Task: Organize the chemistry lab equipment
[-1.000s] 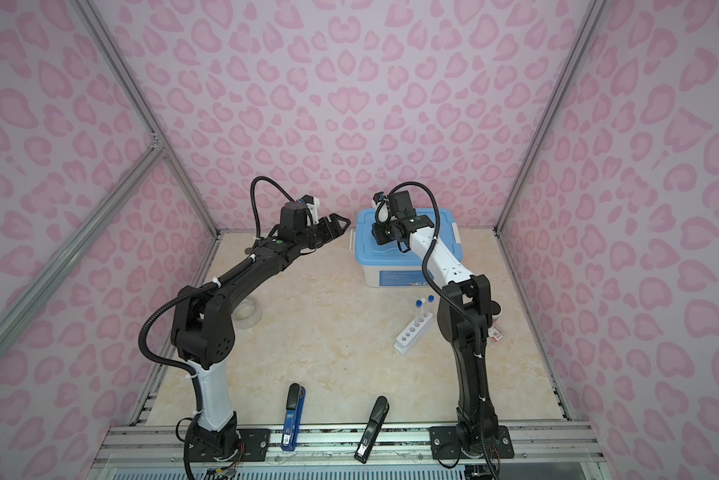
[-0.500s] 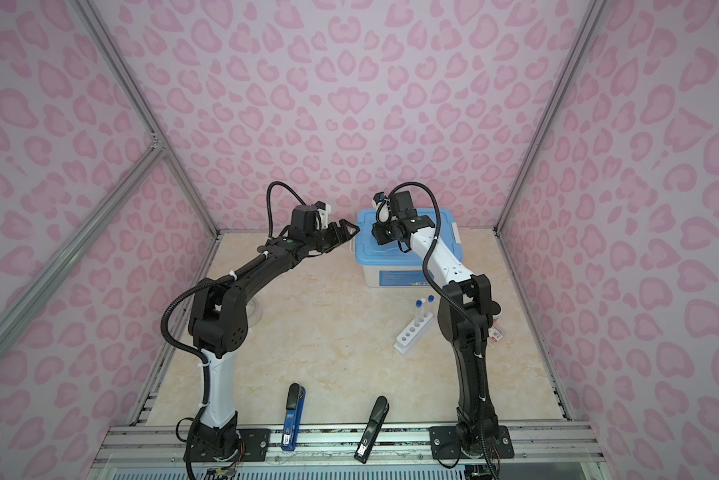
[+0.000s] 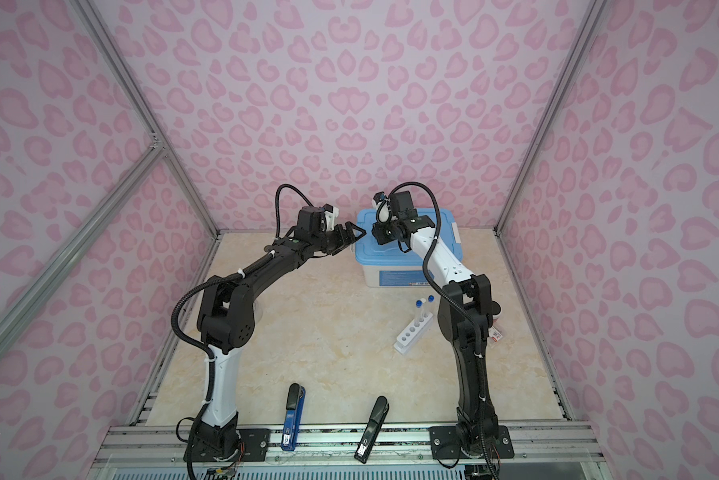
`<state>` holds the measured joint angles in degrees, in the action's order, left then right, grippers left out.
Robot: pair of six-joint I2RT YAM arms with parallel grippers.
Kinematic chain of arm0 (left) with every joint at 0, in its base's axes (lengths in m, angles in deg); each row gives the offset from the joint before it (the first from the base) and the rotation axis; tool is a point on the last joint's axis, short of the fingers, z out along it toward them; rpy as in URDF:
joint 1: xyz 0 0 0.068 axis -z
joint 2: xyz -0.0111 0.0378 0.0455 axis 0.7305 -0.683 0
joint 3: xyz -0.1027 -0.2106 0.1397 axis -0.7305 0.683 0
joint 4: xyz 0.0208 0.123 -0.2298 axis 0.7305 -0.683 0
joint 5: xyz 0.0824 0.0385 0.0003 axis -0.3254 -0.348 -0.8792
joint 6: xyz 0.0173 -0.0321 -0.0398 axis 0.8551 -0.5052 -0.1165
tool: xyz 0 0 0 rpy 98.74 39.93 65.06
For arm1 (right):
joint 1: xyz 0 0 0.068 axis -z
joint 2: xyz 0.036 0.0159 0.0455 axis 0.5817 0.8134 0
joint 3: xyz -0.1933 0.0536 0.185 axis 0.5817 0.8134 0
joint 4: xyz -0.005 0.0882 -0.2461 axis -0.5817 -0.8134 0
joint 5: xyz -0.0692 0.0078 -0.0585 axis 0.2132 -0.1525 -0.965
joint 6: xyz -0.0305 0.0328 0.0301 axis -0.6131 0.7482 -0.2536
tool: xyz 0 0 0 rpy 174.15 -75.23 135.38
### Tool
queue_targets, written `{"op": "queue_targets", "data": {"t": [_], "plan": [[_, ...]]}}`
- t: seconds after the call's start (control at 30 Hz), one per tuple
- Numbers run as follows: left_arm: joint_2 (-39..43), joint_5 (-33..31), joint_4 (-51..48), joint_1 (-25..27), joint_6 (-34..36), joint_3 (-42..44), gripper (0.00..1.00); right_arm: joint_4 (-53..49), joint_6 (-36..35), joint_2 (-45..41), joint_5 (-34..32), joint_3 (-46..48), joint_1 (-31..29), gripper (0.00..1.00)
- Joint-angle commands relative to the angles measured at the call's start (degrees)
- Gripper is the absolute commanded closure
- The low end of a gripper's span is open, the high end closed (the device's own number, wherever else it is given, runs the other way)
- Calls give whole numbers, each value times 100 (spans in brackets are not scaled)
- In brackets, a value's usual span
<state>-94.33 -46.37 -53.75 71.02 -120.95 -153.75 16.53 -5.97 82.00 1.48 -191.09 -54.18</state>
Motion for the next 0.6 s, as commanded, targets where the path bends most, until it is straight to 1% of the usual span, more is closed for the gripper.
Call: {"op": "queue_targets", "data": {"t": [0.0,0.27,0.57], "plan": [[-111,180,149,12,7,-112,11,-1224,78,185,-55,107,-8,62],[-177,269,182,29,-2,-163,15,-1216,78,153,-57,132,-2,62],[-285,372,169,42,7,-233,14,-1202,87,132,-59,151,-11,62]]}}
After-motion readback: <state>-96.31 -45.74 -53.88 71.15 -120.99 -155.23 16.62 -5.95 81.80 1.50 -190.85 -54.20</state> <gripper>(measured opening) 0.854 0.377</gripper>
